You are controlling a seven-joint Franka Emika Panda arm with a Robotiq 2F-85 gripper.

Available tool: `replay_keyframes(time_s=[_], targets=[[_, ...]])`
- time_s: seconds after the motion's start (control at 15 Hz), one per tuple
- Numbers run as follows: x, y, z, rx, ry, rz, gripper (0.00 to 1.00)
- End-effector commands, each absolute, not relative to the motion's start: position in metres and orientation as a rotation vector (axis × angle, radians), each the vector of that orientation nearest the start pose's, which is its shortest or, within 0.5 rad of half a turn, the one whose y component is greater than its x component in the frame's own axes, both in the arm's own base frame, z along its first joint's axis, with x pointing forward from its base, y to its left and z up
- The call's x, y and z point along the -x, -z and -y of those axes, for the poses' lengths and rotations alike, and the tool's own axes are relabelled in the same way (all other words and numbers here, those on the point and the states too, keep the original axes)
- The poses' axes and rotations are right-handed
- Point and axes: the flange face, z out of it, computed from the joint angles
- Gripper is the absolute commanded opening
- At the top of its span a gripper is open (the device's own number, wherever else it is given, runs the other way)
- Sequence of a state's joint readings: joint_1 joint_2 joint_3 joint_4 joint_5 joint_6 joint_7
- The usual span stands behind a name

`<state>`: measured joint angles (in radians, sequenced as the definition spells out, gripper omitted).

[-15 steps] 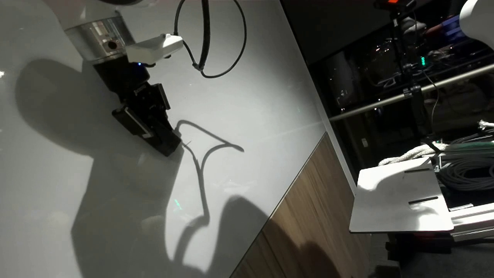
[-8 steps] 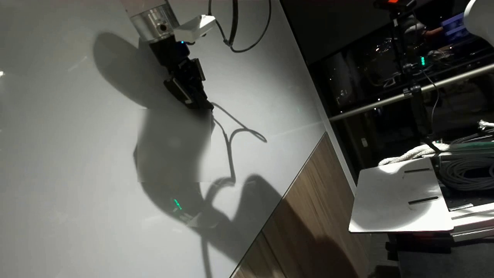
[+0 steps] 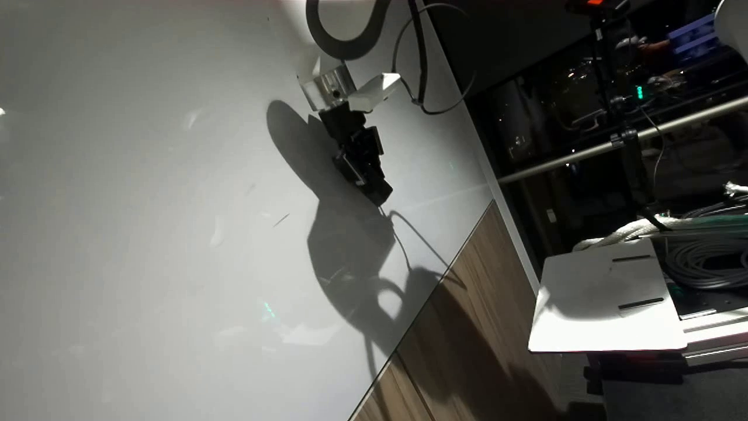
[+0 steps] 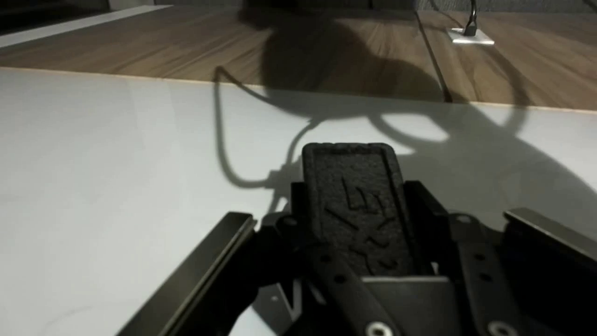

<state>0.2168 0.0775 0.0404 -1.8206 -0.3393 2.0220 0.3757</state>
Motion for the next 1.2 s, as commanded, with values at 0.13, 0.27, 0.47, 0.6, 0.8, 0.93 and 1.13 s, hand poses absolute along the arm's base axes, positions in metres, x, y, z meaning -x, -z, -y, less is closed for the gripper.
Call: replay_keyframes(time_s=[0.13,0.27,0.47,0.6,0.8,0.93,1.13], targets=[[-0.548,-0.506,-0.175,3.331,0.466,-0.027,0.29],[-0.546,-0.530,-0.194,3.318,0.551,-0.019,0.29],[-0.553,-0.576,-0.216,3.298,0.709,0.011,0.29],[-0.565,-0.604,-0.225,3.274,0.809,0.033,0.29],[-0.590,-0.607,-0.239,3.245,0.855,0.050,0.29],[-0.606,-0.595,-0.248,3.243,0.835,0.064,0.29],[-0.624,-0.564,-0.266,3.276,0.733,0.093,0.29]])
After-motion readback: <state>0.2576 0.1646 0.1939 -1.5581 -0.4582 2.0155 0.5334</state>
